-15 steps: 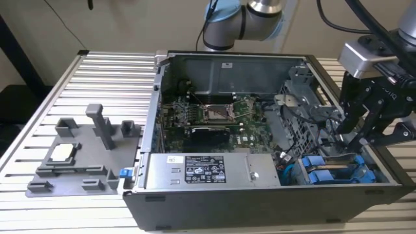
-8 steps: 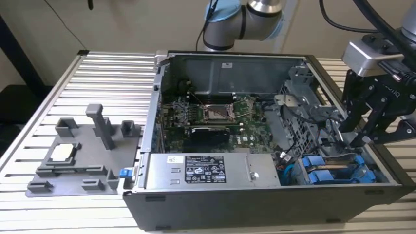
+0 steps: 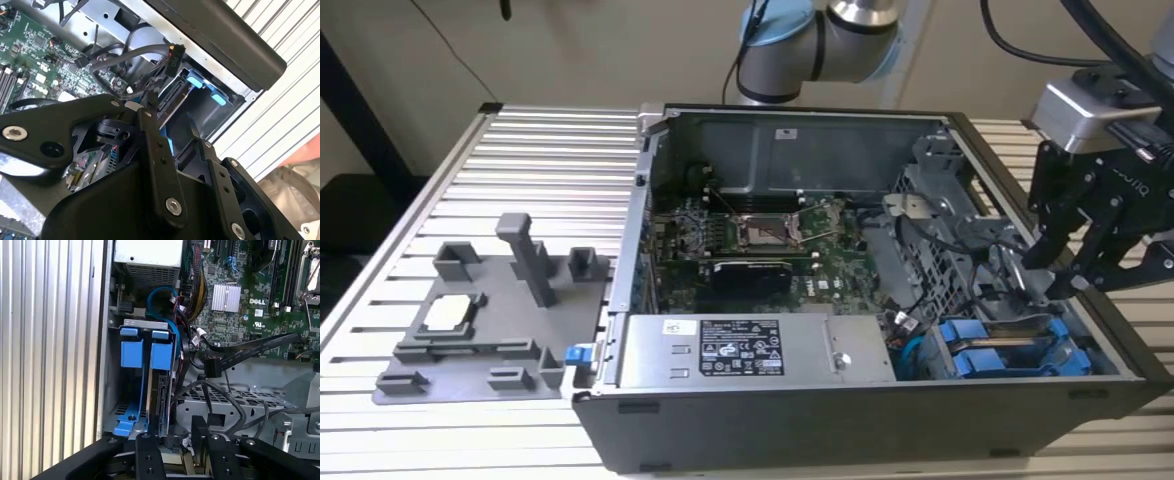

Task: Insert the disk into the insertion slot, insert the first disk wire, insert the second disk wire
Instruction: 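Insert the first disk wire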

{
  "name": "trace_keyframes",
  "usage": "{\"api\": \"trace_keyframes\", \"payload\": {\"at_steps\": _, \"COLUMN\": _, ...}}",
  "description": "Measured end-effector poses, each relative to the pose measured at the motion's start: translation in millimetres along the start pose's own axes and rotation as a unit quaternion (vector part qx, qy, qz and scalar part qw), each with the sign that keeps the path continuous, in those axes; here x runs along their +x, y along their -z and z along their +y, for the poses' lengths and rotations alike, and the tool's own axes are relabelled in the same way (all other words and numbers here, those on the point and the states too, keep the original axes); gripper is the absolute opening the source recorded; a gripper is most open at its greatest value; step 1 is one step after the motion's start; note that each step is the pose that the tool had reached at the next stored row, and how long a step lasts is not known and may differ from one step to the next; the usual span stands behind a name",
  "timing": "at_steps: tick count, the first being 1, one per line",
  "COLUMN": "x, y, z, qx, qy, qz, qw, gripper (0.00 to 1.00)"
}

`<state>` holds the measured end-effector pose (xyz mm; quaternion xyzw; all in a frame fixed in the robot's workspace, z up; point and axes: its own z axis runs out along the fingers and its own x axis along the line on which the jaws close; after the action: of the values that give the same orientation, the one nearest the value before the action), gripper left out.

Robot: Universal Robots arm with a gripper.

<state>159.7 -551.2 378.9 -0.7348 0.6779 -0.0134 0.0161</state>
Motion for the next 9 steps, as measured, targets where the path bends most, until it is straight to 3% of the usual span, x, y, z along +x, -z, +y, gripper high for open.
{"api": "trace_keyframes", "payload": {"at_steps": 9, "x": -4.9, "y": -1.3, "z": -9.6, "qx": -0.0005, "qy": 0.003, "qz": 0.0048, "qw": 1.0000, "gripper": 0.40}}
